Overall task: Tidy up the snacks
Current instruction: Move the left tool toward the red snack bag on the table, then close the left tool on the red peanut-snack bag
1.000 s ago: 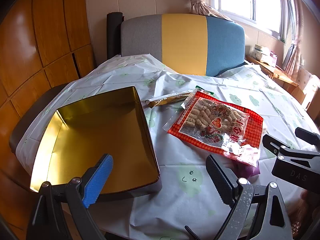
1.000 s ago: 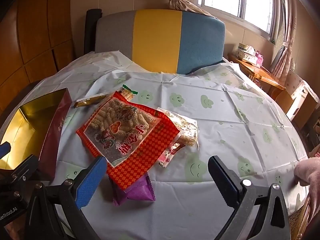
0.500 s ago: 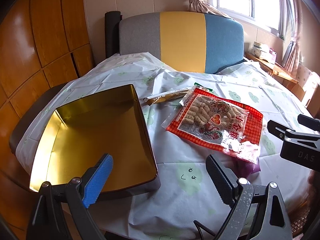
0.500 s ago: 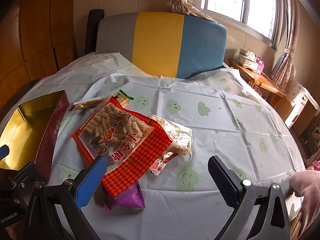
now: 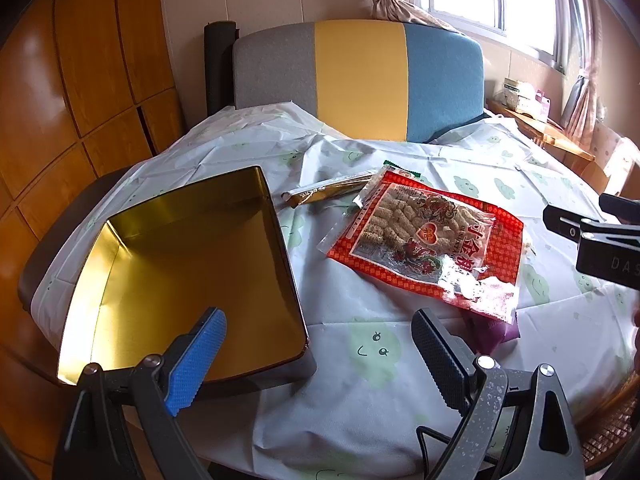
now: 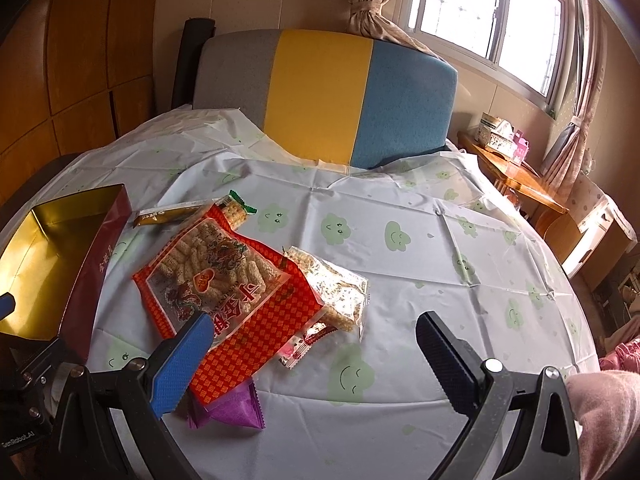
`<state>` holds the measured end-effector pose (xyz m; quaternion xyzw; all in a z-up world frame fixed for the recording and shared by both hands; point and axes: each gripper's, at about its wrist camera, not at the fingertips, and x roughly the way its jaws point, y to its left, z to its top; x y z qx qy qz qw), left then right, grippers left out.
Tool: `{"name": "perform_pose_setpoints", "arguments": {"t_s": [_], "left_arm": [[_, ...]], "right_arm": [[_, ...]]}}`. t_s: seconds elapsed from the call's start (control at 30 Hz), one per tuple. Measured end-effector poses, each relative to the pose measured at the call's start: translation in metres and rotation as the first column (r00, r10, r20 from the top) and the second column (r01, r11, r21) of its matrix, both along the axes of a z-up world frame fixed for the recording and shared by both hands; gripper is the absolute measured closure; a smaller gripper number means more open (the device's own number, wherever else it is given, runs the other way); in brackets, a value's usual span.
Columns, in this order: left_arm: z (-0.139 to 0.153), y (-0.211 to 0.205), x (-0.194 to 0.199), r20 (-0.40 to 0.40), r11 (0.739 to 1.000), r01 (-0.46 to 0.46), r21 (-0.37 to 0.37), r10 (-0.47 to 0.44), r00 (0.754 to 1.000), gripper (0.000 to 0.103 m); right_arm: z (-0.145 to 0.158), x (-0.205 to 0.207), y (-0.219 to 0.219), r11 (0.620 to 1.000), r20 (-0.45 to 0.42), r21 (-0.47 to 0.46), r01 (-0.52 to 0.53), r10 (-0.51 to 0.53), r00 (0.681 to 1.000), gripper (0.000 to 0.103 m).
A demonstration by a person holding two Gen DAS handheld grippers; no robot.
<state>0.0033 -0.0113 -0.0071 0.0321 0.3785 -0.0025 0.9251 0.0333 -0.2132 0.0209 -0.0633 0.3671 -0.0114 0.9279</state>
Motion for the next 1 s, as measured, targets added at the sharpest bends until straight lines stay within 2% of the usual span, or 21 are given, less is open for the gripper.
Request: {"name": "perform_pose_setpoints", "arguments": {"t_s": [0.37, 0.63, 0.73, 0.83, 0.9, 0.97, 1.0], "left_arm": [[-0.003, -0.005, 0.003, -0.013, 1.000, 0.008, 0.017, -0.007, 1.000, 0.008], [-0.003, -0.010, 0.010, -0.025, 0.999, 0.023, 0.025, -0.022, 0.999, 0.008], [-0.002, -0.014, 0.016, -0.040, 0.999, 0.037, 0.014, -0.036, 0.999, 0.009], [0.000, -0.018, 0.026, -0.072, 0.997, 0.068, -0.025, -0.069, 0.995, 0.009], [0.004, -0.022, 0.036, -0.094, 0.993, 0.094, -0.064, -0.100, 0.991, 0.015], [0.007, -0.028, 0.050, -0.125, 0.985, 0.125, -0.115, -0.139, 0.982, 0.031], [0.007, -0.031, 0.059, -0.148, 0.980, 0.134, -0.150, -0.156, 0.977, 0.033]], "right_arm": [[0.024, 0.030, -0.024, 0.998, 0.058, -0.055, -0.015, 0.018, 0.998, 0.001], [0.009, 0.057, -0.059, 0.994, 0.062, -0.105, -0.010, 0.016, 0.998, 0.001], [-0.004, 0.062, -0.074, 0.997, 0.039, -0.070, 0.017, -0.014, 0.999, 0.001], [-0.013, 0.071, -0.086, 0.999, -0.018, 0.006, 0.045, -0.045, 0.999, 0.001], [-0.016, 0.075, -0.091, 0.998, -0.036, 0.025, 0.065, -0.064, 0.997, 0.001], [-0.019, 0.077, -0.094, 0.996, -0.056, 0.031, 0.082, -0.080, 0.995, 0.001], [-0.020, 0.077, -0.096, 0.996, -0.061, 0.037, 0.086, -0.084, 0.995, 0.001]]}}
